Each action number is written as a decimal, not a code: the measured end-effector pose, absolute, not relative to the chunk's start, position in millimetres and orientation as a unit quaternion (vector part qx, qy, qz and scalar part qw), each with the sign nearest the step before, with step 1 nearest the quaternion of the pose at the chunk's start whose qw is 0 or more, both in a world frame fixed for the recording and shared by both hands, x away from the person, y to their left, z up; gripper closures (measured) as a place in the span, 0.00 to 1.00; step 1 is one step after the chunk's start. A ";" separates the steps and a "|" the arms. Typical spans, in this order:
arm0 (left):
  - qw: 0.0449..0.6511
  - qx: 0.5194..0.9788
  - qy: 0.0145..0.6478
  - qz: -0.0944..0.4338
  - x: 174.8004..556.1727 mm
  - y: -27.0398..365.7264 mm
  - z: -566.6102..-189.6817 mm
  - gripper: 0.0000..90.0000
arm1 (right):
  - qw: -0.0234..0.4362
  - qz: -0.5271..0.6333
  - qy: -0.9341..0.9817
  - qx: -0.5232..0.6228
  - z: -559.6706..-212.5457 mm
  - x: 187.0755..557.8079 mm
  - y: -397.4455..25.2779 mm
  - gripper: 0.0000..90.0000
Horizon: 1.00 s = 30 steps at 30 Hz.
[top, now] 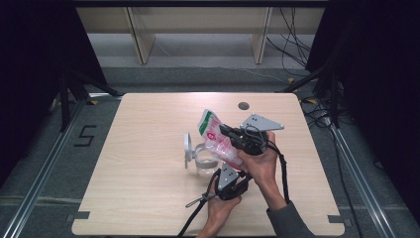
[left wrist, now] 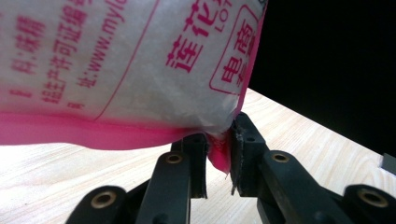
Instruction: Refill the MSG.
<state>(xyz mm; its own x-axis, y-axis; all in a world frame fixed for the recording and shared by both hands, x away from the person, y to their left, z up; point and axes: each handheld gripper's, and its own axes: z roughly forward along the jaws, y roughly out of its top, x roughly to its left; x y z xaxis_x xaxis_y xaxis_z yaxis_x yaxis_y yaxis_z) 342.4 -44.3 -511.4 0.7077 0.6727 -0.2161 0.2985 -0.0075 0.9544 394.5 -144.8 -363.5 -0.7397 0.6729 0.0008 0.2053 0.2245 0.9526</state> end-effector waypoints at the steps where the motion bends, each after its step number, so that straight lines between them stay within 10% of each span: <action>1: 0.612 0.692 0.350 0.153 342.5 -44.3 -511.4 0.87 | 0.211 0.550 0.756 0.285 -363.8 396.0 -144.4 1.00; 30: 0.622 0.689 0.341 0.147 350.0 -47.6 -509.8 0.87 | 0.224 0.547 0.755 0.284 -364.4 402.6 -141.1 1.00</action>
<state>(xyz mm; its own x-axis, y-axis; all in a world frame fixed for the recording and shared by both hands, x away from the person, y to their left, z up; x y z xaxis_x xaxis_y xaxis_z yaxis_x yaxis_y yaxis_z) 350.0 -47.6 -509.8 0.7244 0.6532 -0.2204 0.2862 0.0058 0.9581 402.6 -141.1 -364.4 -0.7381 0.6741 -0.0272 0.1832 0.2391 0.9535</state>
